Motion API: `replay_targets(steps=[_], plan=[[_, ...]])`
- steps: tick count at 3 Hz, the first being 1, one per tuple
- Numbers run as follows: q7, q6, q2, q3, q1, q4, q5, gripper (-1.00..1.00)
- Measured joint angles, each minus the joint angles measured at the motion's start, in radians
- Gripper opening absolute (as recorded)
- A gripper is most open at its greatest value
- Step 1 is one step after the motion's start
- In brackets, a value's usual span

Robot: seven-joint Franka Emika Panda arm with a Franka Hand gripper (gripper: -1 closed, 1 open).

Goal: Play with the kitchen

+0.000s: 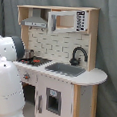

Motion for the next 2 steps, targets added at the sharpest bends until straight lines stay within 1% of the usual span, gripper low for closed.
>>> replay_targets(steps=[2], plan=[[0.185, 0.008, -0.003, 0.086, -0.001, 0.044, 0.0, -1.0]])
